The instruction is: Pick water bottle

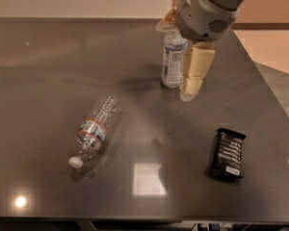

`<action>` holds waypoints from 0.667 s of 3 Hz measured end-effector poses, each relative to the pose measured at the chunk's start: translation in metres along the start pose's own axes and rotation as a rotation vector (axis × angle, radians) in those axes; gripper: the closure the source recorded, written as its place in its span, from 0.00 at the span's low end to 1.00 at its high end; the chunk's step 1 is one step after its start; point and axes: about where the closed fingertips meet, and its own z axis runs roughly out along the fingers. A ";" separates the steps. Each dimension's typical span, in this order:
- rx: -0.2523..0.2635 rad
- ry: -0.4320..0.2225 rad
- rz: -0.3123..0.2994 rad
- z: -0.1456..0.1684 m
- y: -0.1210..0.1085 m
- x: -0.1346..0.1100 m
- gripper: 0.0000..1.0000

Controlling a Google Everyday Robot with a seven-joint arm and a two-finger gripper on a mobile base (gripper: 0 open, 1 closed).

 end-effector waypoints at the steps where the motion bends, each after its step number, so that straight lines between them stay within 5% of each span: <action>1: -0.058 -0.013 -0.132 0.029 -0.003 -0.033 0.00; 2: -0.112 -0.013 -0.290 0.062 -0.003 -0.064 0.00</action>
Offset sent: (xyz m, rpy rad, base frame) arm -0.0088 0.1219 -0.0660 -0.1433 0.0143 0.4989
